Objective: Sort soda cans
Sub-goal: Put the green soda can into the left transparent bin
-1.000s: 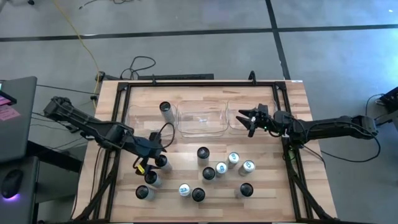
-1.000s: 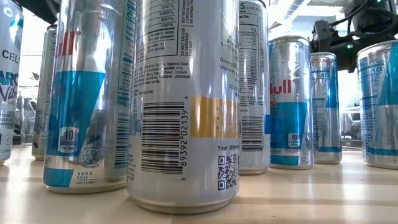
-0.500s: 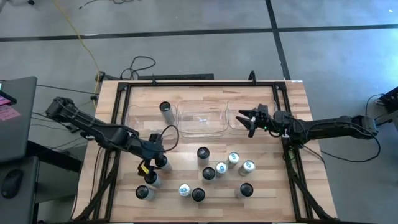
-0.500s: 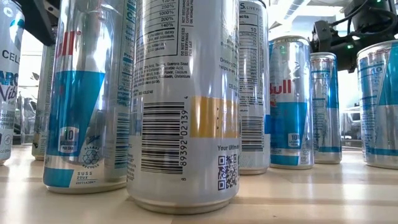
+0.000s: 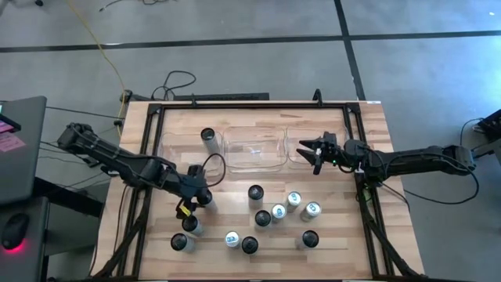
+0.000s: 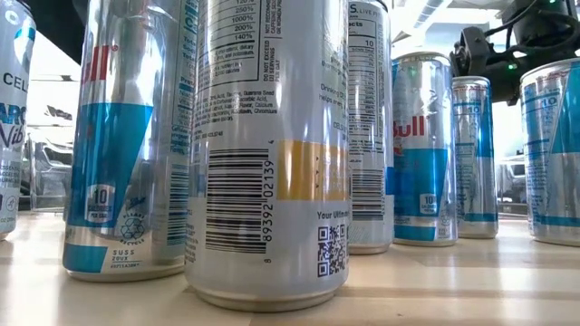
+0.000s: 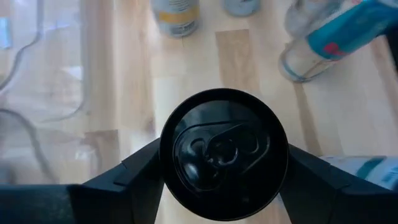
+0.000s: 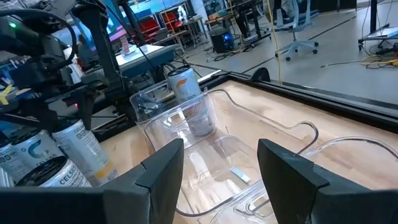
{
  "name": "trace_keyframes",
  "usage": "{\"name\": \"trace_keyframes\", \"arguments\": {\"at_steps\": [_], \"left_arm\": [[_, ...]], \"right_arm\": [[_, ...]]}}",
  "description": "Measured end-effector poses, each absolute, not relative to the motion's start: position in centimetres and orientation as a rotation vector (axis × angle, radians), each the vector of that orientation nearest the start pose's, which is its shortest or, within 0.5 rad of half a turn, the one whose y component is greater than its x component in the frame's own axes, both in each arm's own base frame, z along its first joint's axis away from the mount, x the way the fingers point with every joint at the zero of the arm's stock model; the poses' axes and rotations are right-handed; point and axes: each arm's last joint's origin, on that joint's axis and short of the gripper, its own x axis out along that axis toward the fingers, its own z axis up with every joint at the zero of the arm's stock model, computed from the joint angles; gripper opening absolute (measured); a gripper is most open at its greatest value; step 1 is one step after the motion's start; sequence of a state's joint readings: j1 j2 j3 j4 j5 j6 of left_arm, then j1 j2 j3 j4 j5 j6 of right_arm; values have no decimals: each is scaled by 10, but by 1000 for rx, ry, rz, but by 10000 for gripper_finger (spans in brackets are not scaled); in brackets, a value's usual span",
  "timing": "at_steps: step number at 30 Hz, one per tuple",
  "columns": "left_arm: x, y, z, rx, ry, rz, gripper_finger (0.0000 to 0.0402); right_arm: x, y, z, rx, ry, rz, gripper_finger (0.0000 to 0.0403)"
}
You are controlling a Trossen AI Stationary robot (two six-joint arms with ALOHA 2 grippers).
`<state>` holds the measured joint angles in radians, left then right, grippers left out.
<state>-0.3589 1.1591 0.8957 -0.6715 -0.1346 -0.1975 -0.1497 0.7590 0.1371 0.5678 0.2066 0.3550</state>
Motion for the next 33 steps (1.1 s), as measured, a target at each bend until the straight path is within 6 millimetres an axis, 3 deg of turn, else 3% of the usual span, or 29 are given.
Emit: {"name": "trace_keyframes", "arguments": {"at_steps": [7, 22, 33], "left_arm": [[213, -73, 296, 61, 875, -88, 251], [190, -58, 379, 160, 866, 59, 253], [190, -19, 383, 183, 938, 233, 253]], "right_arm": [[156, -30, 186, 350, -9, -362, 228], [156, -30, 184, 337, 11, -365, 228], [156, -29, 184, 337, 11, -364, 228]]}}
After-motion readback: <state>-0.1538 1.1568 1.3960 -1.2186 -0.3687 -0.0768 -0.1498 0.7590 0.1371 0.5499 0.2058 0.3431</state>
